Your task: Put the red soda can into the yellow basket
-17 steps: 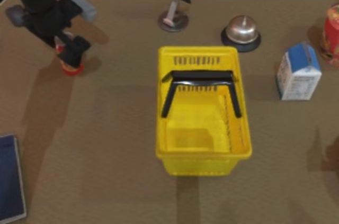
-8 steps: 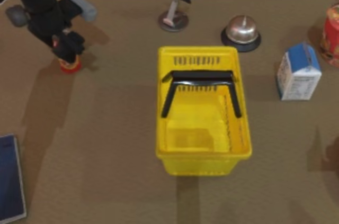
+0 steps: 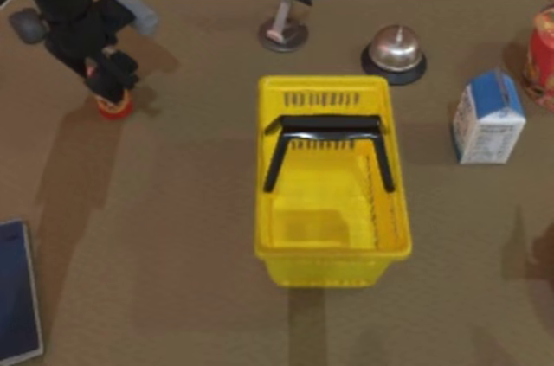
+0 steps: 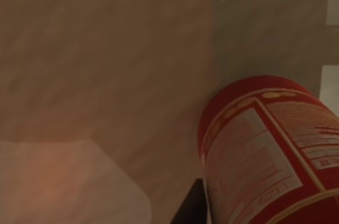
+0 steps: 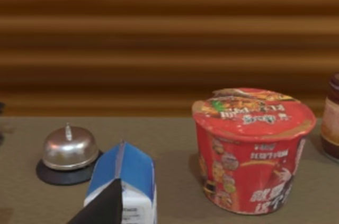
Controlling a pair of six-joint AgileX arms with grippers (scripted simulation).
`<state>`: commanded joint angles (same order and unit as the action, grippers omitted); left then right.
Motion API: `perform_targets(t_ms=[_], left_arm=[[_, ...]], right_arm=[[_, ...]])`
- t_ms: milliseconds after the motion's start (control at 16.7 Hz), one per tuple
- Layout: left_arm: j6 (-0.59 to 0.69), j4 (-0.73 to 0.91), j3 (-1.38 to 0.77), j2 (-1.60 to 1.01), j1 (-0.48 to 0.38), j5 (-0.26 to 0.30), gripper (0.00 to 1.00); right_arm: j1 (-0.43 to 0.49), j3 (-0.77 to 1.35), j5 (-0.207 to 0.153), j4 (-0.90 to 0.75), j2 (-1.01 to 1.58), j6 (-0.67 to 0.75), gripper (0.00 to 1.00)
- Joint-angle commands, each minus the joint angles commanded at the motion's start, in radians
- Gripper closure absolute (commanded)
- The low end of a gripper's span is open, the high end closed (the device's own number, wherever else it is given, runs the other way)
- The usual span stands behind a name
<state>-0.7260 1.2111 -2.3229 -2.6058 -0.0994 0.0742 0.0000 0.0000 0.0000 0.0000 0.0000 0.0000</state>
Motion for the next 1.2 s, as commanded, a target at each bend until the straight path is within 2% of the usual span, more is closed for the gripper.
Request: perform_targets(t_ms=[240,360,480,600,780,1200], left_arm=[[0.002,-0.009,0.005,0.003,0.0,0.006,1.0],[0.02,-0.059,0.03,0.014,-0.007,0.041,1.0],[0.052,-0.148,0.074,0.034,-0.02,0.102,1.0],[0.095,-0.274,0.135,0.06,-0.036,0.185,1.0],[0.178,-0.526,0.255,0.11,-0.066,0.339,1.0],[0.427,-1.264,0.618,0.268,-0.144,0.761,1.0]], right_arm=[[0.0,0.0,0.0,0.0,0.0,0.0,0.0],[0.0,0.0,0.0,0.0,0.0,0.0,0.0],[0.0,0.0,0.0,0.0,0.0,0.0,0.0],[0.0,0.0,0.0,0.0,0.0,0.0,0.0],[0.0,0.0,0.0,0.0,0.0,0.0,0.0],[0.0,0.0,0.0,0.0,0.0,0.0,0.0]])
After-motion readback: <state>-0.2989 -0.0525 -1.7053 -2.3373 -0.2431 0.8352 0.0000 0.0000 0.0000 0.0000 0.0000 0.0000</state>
